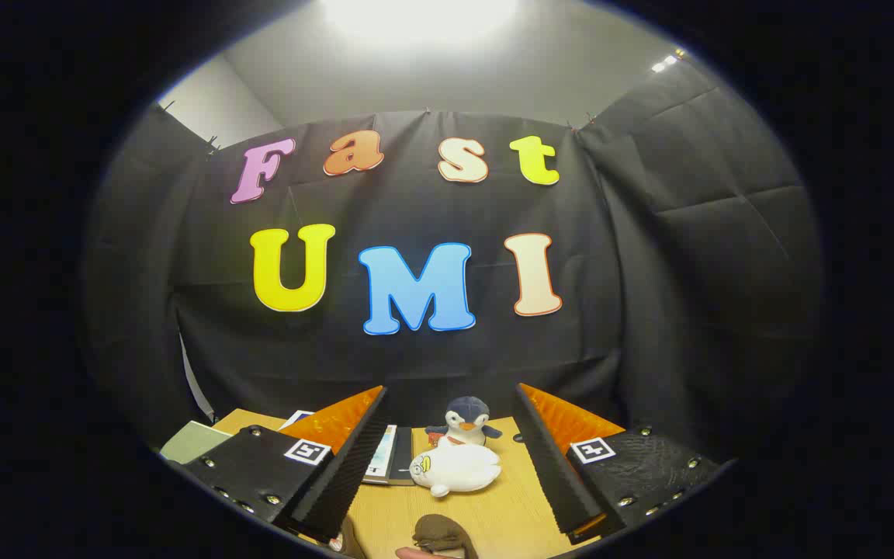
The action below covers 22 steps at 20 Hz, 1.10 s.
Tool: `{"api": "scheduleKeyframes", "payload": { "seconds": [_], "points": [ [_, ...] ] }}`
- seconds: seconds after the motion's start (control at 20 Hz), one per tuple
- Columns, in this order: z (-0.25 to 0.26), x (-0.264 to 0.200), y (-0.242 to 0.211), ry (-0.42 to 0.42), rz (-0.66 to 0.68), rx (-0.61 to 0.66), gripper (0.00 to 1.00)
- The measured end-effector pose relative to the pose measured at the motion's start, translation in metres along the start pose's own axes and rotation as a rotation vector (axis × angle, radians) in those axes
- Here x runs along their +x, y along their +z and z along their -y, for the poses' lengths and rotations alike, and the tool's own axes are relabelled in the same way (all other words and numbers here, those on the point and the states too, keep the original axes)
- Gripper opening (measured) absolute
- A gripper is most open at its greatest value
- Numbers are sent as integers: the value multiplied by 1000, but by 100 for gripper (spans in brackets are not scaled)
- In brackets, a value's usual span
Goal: Open the storage box then place both shoes into the box .Put the left shoe in first, then the right shoe, with the right side of both shoes facing outward in a uniform manner.
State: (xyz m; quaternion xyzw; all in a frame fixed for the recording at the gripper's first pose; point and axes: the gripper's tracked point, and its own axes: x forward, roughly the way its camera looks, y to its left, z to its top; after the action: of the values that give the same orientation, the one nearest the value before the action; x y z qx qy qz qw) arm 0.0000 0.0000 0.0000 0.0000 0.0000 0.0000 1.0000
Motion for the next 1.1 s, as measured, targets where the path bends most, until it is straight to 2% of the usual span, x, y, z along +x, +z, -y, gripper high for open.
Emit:
{"api": "scheduleKeyframes", "payload": {
  "seconds": [0.25, 0.55, 0.8, 1.1],
  "points": [
    [1, -2, -9, 2, -21, -1, 97],
    [10, 21, 2, 9, 12, -25, 97],
    [10, 38, 1, 37, 6, -30, 97],
    [-14, 52, -29, 116, -61, -22, 97]
  ]
}}
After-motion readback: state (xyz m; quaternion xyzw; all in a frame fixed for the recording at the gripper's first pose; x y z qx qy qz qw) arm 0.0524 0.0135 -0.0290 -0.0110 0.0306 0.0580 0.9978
